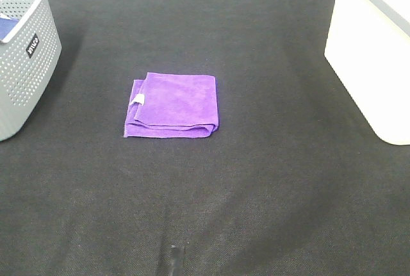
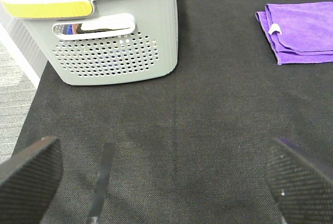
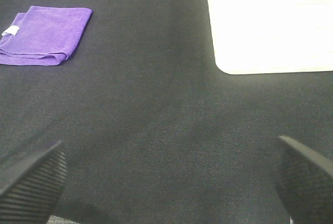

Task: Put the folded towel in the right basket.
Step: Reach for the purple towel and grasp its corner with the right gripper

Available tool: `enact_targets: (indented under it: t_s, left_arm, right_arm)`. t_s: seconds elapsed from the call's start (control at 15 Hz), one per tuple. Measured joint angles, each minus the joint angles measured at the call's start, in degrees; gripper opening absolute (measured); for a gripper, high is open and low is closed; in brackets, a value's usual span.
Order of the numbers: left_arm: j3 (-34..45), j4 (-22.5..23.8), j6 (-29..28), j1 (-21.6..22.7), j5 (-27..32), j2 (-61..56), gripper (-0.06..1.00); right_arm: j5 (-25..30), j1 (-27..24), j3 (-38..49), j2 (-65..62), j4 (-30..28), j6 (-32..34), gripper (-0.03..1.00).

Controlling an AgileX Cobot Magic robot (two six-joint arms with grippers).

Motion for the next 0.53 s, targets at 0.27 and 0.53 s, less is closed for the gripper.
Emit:
enact_targets:
  t_s: [0.27,0.53]
  left_arm:
    - [0.0,0.0,0.0,0.0,0.0,0.0,0.99]
    - [0.0,0.0,0.0,0.0,0.0,0.0,0.99]
  right_arm:
    - [0.0,0.0,0.0,0.0,0.0,0.0,0.98]
    - [0.0,0.0,0.0,0.0,0.0,0.0,0.98]
